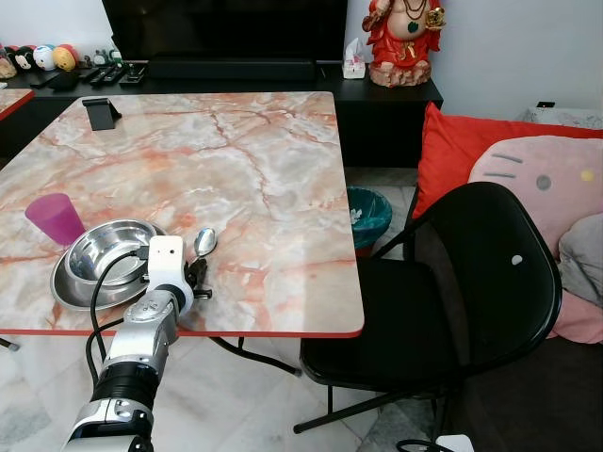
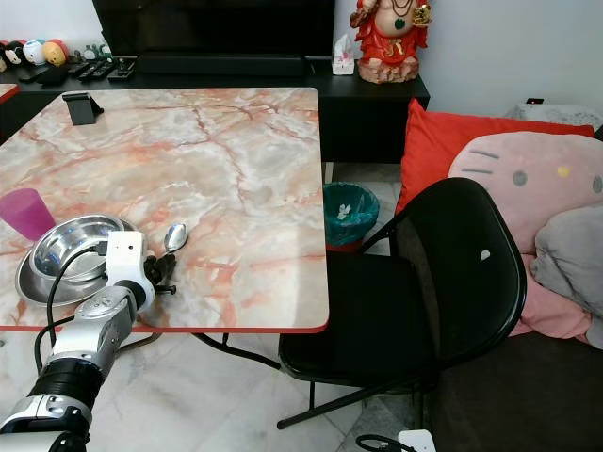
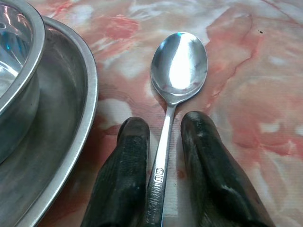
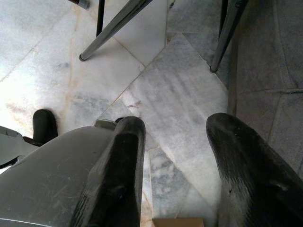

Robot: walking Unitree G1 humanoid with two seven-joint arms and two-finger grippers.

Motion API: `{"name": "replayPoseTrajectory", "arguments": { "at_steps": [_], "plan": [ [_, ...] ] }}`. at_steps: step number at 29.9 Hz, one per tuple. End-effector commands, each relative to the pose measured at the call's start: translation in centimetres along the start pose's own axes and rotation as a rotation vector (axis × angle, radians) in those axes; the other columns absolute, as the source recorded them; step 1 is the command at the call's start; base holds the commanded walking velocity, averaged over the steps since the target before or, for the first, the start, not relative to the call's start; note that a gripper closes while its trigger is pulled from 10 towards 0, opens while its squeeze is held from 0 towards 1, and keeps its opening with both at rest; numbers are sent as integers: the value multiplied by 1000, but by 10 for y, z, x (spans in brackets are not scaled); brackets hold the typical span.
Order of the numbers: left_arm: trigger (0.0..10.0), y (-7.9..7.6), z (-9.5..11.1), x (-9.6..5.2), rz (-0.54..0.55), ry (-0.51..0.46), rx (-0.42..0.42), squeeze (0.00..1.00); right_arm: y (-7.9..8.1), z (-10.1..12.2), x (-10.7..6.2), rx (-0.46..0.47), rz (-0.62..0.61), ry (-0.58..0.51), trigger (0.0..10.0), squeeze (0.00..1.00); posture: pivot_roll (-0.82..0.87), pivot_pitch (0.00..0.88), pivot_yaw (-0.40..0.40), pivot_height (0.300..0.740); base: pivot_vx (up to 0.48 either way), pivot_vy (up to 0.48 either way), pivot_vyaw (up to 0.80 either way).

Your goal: Setting the table

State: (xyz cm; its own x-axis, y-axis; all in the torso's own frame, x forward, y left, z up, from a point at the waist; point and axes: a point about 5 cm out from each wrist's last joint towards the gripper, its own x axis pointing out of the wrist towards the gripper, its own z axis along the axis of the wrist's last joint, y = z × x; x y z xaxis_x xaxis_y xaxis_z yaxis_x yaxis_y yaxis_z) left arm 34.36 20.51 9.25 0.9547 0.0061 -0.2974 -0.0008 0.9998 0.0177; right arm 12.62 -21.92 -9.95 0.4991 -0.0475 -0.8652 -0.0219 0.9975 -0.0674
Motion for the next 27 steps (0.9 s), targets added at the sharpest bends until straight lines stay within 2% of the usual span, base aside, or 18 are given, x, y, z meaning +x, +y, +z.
{"name": "replayPoseTrajectory", "arguments": {
  "at_steps": [1, 3, 4, 5, 7, 8, 20, 21, 23, 25, 26, 27],
  "plan": [
    [10000, -3, 5, 2, -5, -2, 5, 671, 2, -2, 0, 3, 4, 6, 10000, 0, -3, 0, 20, 732, 0, 0, 0],
    [10000, -3, 5, 2, -1, -3, 8, 592, 2, -2, 0, 3, 4, 6, 10000, 0, -3, 0, 19, 732, 0, 0, 0],
    [10000, -3, 6, 2, 0, -6, 9, 455, 2, -2, 0, 3, 4, 6, 10000, 0, -3, 0, 19, 732, 0, 0, 0],
    [10000, -3, 6, 2, 3, -10, 11, 220, 2, -2, 0, 2, 4, 6, 10000, 0, -2, 0, 18, 732, 0, 0, 0],
    [10000, -3, 7, 2, 4, -12, 12, 220, 2, -2, 0, 2, 4, 7, 10000, 0, -2, 0, 18, 732, 0, 0, 0],
    [10000, -4, 10, 2, 8, -24, 11, 0, 2, -2, 0, 1, 4, 7, 10000, 0, 1, 0, 17, 732, 0, 0, 0],
    [10000, -8, 15, 0, -21, -58, 2, 0, 1, -1, 0, -1, 5, 6, 10000, 0, 2, 0, 18, 732, 0, 0, 0],
    [10000, -12, 23, -1, -26, -110, 15, 0, 1, -1, 0, 0, 4, 6, 10000, 0, 2, 0, 17, 732, 0, 0, 0],
    [10000, -12, 26, -2, -26, -130, 23, 0, 1, -1, 0, 0, 4, 7, 10000, 0, 2, 0, 17, 732, 0, 0, 0],
    [10000, -14, 36, -5, -15, -206, 42, 0, 1, -1, 0, 0, 4, 7, 10000, 0, 2, 0, 17, 732, 0, 0, 0],
    [10000, -15, 50, -11, -3, -305, 94, 0, 1, -2, 0, 0, 4, 7, 10000, 0, -1, 0, 19, 732, 0, 0, 0],
    [10000, -16, 54, -13, -1, -330, 110, 0, 1, -2, 0, 0, 4, 7, 10000, 0, -1, 0, 19, 732, 0, 0, 0]
  ]
}}
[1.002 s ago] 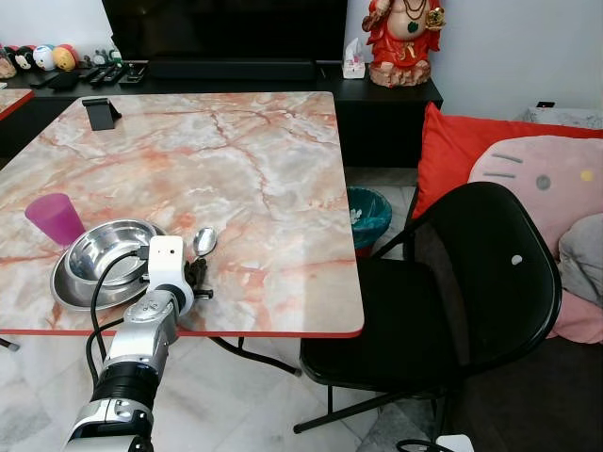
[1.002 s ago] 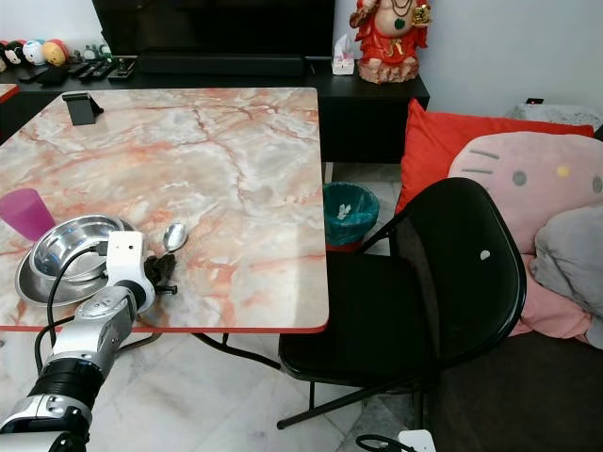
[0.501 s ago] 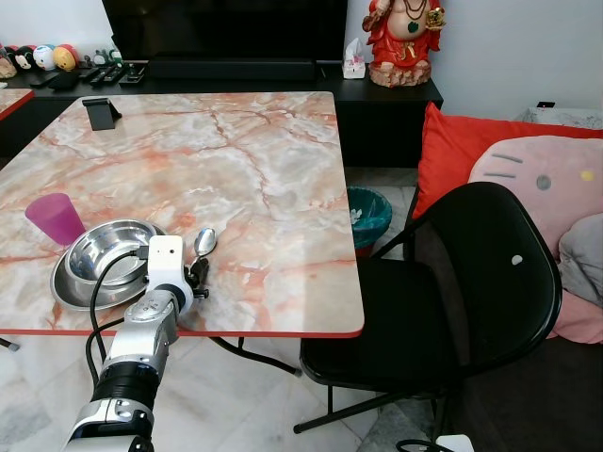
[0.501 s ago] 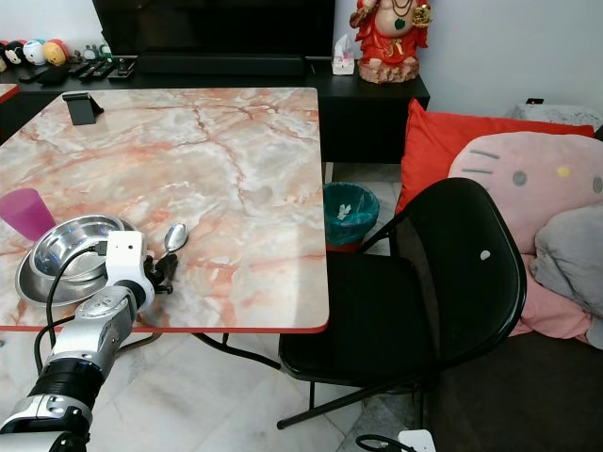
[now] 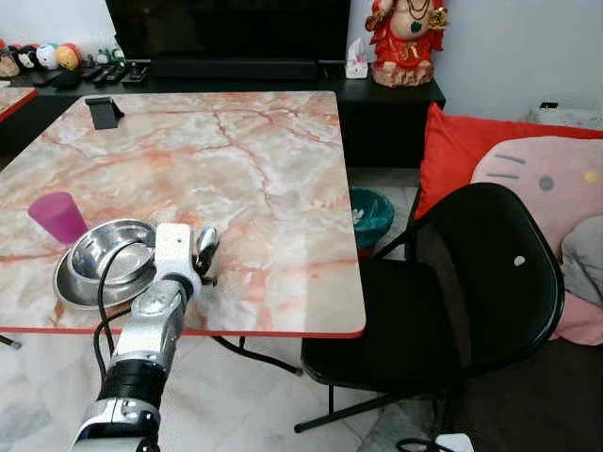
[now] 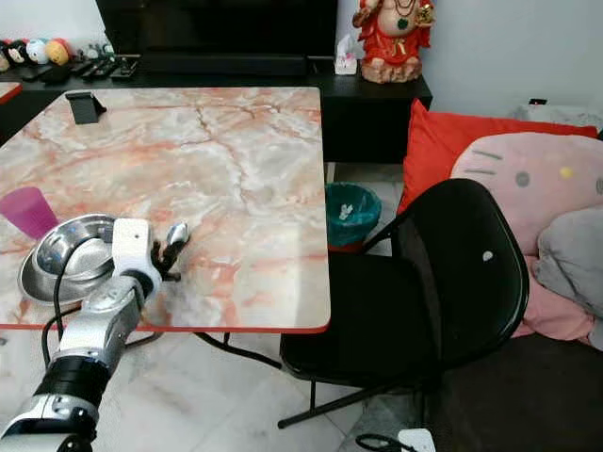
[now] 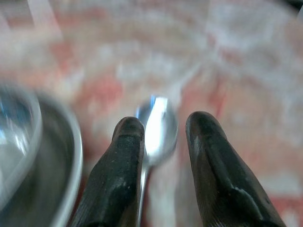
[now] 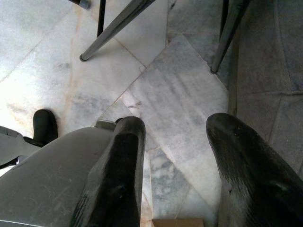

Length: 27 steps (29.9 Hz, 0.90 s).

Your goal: Setting the table

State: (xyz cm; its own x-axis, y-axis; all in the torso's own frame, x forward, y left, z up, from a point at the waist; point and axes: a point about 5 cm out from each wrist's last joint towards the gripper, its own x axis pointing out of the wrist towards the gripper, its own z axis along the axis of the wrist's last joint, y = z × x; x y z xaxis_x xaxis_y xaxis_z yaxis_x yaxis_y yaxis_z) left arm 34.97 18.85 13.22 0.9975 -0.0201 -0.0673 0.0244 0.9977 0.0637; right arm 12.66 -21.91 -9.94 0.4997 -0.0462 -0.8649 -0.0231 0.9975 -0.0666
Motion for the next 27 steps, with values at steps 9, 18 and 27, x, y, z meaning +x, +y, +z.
{"name": "replayPoseTrajectory", "arguments": {
  "at_steps": [9, 18, 27],
  "plan": [
    [10000, 6, 26, -33, -14, -220, 317, 0, 1, -2, 0, 1, 3, 7, 10000, 0, 1, 0, 22, 732, 0, 0, 0],
    [10000, 25, 15, -63, 70, -218, 305, 0, 1, -1, 0, -4, 6, 6, 10000, 0, 14, 0, 17, 732, 0, 0, 0],
    [10000, 17, 3, -86, 44, -143, 388, 0, 0, -1, 0, 0, 1, 5, 10000, 0, 12, 0, 18, 732, 0, 0, 0]
  ]
}}
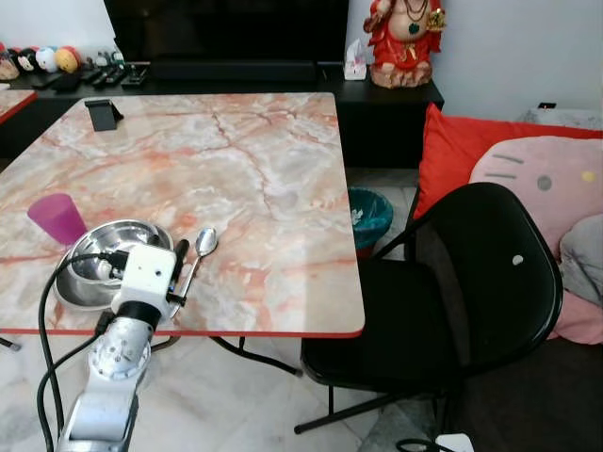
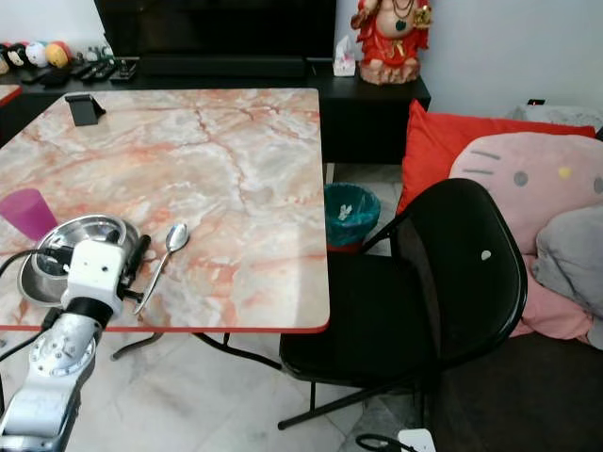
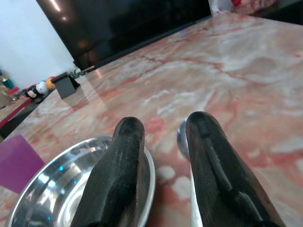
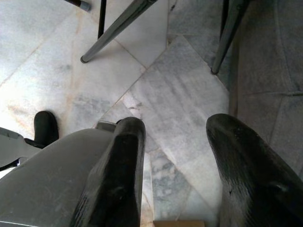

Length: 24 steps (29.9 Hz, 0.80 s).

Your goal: Setting the table

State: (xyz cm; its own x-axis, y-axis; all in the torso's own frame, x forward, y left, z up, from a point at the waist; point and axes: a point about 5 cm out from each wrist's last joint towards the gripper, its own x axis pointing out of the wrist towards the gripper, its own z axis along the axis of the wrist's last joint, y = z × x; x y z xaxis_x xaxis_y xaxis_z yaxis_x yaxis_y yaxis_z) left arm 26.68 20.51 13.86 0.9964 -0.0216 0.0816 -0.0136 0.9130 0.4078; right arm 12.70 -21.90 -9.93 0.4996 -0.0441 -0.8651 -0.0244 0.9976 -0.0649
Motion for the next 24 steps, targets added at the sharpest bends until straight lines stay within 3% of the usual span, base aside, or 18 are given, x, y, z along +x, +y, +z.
{"name": "replayPoseTrajectory", "arguments": {
  "at_steps": [1, 5, 6, 8, 24],
  "plan": [
    [10000, 4, 0, -5, 5, 18, 51, 0, 0, -1, 0, -1, -1, 6, 10000, 0, 12, 0, 18, 732, 0, 0, 0],
    [10000, 5, -12, -16, -3, 103, 179, 0, 0, -1, 0, -4, 2, 6, 10000, 0, 14, 0, 18, 732, 0, 0, 0],
    [10000, 5, -12, -16, -3, 103, 179, 0, 0, -1, 0, -4, 2, 6, 10000, 0, 14, 0, 18, 732, 0, 0, 0],
    [10000, 6, -19, -18, -7, 151, 265, 0, 1, -1, 0, -5, 3, 6, 10000, 0, 14, 0, 18, 732, 0, 0, 0],
    [10000, 18, -36, -2, 49, 294, 398, 0, 1, -2, 0, -3, 6, 8, 10000, 0, -3, 0, 25, 732, 0, 0, 0]
  ]
}}
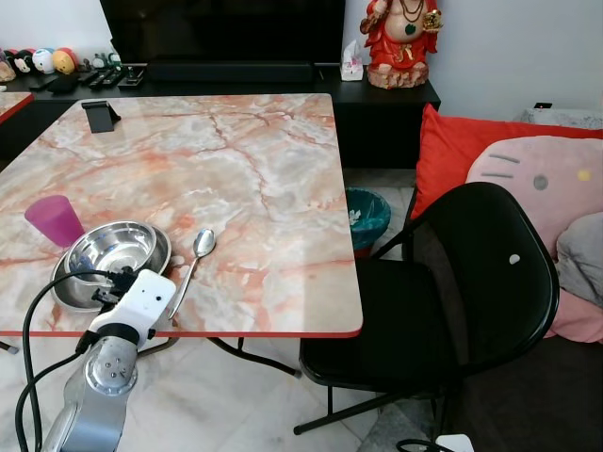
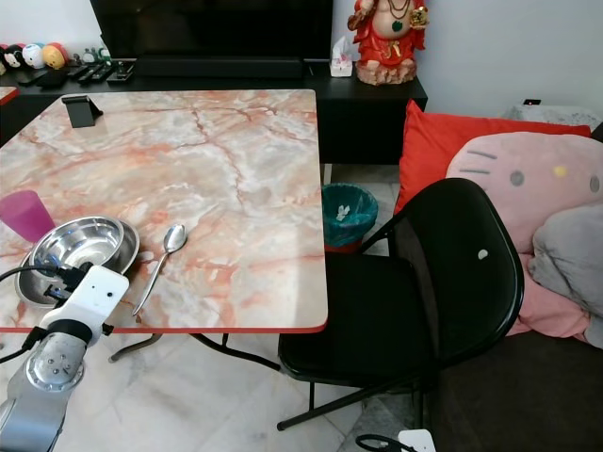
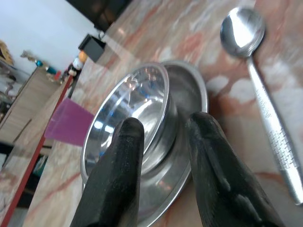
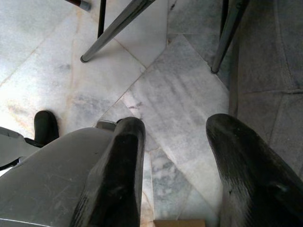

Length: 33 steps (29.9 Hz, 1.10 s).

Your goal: Setting the table

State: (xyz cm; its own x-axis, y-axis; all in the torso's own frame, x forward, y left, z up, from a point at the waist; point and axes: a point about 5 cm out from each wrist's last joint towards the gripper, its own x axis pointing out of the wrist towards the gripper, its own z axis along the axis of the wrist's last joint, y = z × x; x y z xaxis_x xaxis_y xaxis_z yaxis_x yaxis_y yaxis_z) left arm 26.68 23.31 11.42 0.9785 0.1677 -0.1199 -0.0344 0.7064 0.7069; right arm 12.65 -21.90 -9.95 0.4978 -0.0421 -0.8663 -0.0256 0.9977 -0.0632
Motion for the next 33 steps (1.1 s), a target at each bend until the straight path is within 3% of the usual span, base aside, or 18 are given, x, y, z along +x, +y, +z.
{"name": "replayPoseTrajectory", "arguments": {
  "at_steps": [1, 22, 33],
  "plan": [
    [10000, 1, -5, 4, 2, 40, 39, 0, 1, -2, 0, -2, 3, 6, 10000, 0, -5, 0, 26, 732, 0, 0, 0],
    [10000, -20, -7, 7, -120, 96, -60, 0, 2, -3, 0, 1, 3, 8, 10000, 0, -7, 0, 27, 732, 0, 0, 0],
    [10000, -25, -7, 9, -153, 106, -60, 0, 1, -2, 0, 4, 2, 7, 10000, 0, -5, 0, 25, 732, 0, 0, 0]
  ]
}}
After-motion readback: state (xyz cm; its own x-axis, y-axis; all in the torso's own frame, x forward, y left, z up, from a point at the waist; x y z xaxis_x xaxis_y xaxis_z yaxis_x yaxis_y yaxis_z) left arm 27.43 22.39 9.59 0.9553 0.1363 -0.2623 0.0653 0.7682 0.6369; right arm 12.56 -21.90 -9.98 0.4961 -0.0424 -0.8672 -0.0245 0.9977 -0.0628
